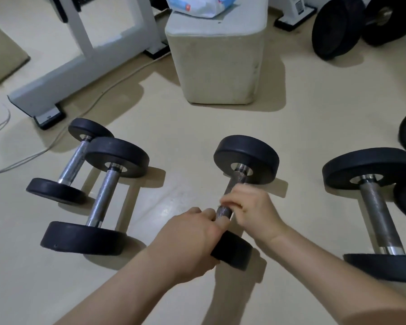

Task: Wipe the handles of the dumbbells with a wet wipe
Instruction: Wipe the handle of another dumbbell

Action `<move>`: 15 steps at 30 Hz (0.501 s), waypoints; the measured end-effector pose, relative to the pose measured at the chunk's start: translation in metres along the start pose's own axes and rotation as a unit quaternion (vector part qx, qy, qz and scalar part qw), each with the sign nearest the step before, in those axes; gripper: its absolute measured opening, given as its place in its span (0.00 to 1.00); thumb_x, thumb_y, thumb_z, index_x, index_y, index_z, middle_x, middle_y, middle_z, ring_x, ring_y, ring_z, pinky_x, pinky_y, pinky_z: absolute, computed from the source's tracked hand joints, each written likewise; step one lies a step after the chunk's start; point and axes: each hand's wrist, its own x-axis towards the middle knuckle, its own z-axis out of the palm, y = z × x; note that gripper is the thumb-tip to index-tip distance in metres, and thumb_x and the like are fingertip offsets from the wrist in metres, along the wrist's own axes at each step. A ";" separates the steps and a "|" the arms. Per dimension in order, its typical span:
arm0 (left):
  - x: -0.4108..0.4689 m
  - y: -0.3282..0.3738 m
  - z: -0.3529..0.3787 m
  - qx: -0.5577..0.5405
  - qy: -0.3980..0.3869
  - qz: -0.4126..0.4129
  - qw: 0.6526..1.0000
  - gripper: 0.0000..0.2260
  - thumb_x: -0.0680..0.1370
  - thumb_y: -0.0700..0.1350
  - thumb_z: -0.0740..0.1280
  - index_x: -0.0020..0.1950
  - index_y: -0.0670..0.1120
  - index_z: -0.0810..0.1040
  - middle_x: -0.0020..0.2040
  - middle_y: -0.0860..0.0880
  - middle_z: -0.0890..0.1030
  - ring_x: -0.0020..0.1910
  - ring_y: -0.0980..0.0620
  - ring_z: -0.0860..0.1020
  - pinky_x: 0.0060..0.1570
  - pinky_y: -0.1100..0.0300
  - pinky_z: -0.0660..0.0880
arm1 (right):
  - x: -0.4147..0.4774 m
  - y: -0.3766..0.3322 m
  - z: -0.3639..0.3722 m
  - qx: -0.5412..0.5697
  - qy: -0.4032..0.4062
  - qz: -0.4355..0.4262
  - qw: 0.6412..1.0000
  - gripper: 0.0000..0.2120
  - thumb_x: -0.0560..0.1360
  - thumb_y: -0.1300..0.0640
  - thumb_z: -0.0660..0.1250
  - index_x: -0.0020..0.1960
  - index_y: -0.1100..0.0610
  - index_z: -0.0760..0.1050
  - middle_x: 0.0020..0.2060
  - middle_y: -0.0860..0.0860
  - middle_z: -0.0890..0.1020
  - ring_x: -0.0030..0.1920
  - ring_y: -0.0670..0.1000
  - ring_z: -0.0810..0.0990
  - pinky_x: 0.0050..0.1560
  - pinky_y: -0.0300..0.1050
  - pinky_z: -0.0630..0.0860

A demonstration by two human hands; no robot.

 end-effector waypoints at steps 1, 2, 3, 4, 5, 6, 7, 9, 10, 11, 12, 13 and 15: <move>0.001 -0.001 0.001 0.019 0.006 0.004 1.000 0.23 0.74 0.51 0.66 0.67 0.51 0.63 0.52 0.50 0.73 0.46 0.47 0.72 0.41 0.54 0.71 | -0.005 -0.002 -0.001 -0.001 -0.030 -0.038 0.999 0.09 0.67 0.68 0.67 0.41 0.57 0.82 0.36 0.51 0.80 0.37 0.51 0.78 0.41 0.39 0.74; 0.003 -0.002 0.001 0.041 0.008 0.009 0.999 0.22 0.74 0.48 0.65 0.66 0.50 0.63 0.50 0.49 0.73 0.44 0.46 0.71 0.41 0.54 0.69 | -0.002 0.000 -0.006 -0.014 -0.042 -0.074 0.996 0.10 0.67 0.68 0.64 0.41 0.57 0.82 0.36 0.52 0.80 0.37 0.52 0.78 0.40 0.41 0.74; 0.005 -0.002 0.002 0.063 0.009 0.014 0.998 0.21 0.74 0.46 0.65 0.65 0.49 0.64 0.47 0.48 0.72 0.42 0.46 0.69 0.40 0.54 0.67 | 0.009 0.007 -0.008 -0.046 -0.025 -0.091 0.994 0.11 0.67 0.68 0.62 0.41 0.58 0.81 0.35 0.53 0.80 0.36 0.54 0.78 0.40 0.43 0.73; 0.006 -0.001 0.001 0.085 0.005 0.017 0.996 0.19 0.73 0.44 0.65 0.63 0.47 0.64 0.46 0.48 0.71 0.41 0.46 0.68 0.40 0.54 0.66 | 0.023 0.017 -0.009 -0.073 0.023 -0.082 0.994 0.11 0.66 0.70 0.62 0.40 0.59 0.81 0.35 0.54 0.80 0.36 0.55 0.78 0.40 0.45 0.73; 0.007 0.000 0.002 0.104 -0.003 0.022 0.994 0.18 0.73 0.42 0.65 0.61 0.47 0.64 0.46 0.47 0.70 0.40 0.46 0.67 0.39 0.54 0.66 | 0.034 0.024 -0.008 -0.090 0.078 -0.050 0.992 0.11 0.66 0.71 0.63 0.41 0.59 0.81 0.35 0.54 0.80 0.36 0.56 0.79 0.40 0.46 0.73; 0.007 0.001 0.002 0.117 -0.012 0.030 0.993 0.18 0.74 0.43 0.67 0.61 0.46 0.64 0.48 0.46 0.72 0.41 0.46 0.69 0.38 0.54 0.66 | 0.037 0.023 -0.005 -0.080 0.107 -0.007 0.991 0.11 0.66 0.71 0.65 0.41 0.59 0.81 0.35 0.54 0.80 0.36 0.57 0.79 0.40 0.46 0.73; 0.008 0.001 0.004 0.122 -0.019 0.038 0.992 0.20 0.74 0.44 0.68 0.61 0.46 0.63 0.51 0.45 0.72 0.43 0.45 0.70 0.39 0.53 0.68 | 0.030 0.019 0.002 -0.063 0.112 0.022 0.991 0.10 0.67 0.71 0.65 0.41 0.60 0.82 0.36 0.54 0.80 0.36 0.56 0.79 0.40 0.46 0.74; 0.008 0.000 0.010 0.122 -0.029 0.040 0.991 0.23 0.75 0.50 0.69 0.64 0.46 0.61 0.55 0.43 0.72 0.47 0.42 0.73 0.42 0.51 0.69 | 0.008 0.006 0.010 -0.025 0.075 -0.006 0.997 0.11 0.70 0.69 0.63 0.43 0.59 0.82 0.36 0.53 0.80 0.36 0.55 0.79 0.40 0.45 0.75; 0.009 -0.002 0.011 0.116 -0.030 0.038 0.992 0.24 0.75 0.52 0.69 0.64 0.46 0.62 0.56 0.43 0.72 0.48 0.42 0.73 0.43 0.51 0.69 | 0.000 0.001 0.008 -0.014 0.048 -0.034 0.998 0.12 0.71 0.67 0.61 0.44 0.59 0.82 0.36 0.53 0.81 0.37 0.54 0.79 0.41 0.44 0.75; 0.010 -0.005 0.010 0.102 -0.029 0.034 0.994 0.23 0.75 0.54 0.68 0.64 0.47 0.63 0.56 0.43 0.73 0.48 0.42 0.74 0.43 0.52 0.70 | 0.001 0.001 0.004 -0.010 0.026 -0.056 0.998 0.13 0.71 0.66 0.59 0.44 0.58 0.82 0.37 0.52 0.81 0.38 0.54 0.80 0.41 0.44 0.76; 0.010 -0.008 0.009 0.086 -0.026 0.030 0.995 0.21 0.75 0.54 0.67 0.62 0.48 0.64 0.54 0.44 0.74 0.48 0.42 0.75 0.43 0.52 0.72 | 0.010 0.004 0.000 -0.022 0.024 -0.065 0.997 0.14 0.70 0.65 0.58 0.44 0.58 0.82 0.38 0.53 0.81 0.38 0.54 0.80 0.43 0.44 0.76; 0.012 -0.012 0.007 0.075 -0.027 0.028 0.996 0.19 0.75 0.54 0.67 0.61 0.49 0.66 0.52 0.46 0.75 0.47 0.42 0.76 0.43 0.52 0.74 | 0.024 0.011 -0.001 -0.038 0.047 -0.051 0.997 0.13 0.70 0.64 0.58 0.43 0.59 0.82 0.37 0.53 0.81 0.38 0.54 0.80 0.44 0.42 0.76; 0.014 -0.021 0.003 0.062 -0.037 0.026 0.997 0.18 0.73 0.54 0.68 0.59 0.51 0.67 0.48 0.48 0.76 0.45 0.43 0.77 0.43 0.52 0.76 | 0.041 0.016 0.002 -0.030 0.109 0.028 0.993 0.13 0.71 0.61 0.58 0.42 0.59 0.82 0.37 0.54 0.80 0.39 0.53 0.79 0.44 0.39 0.74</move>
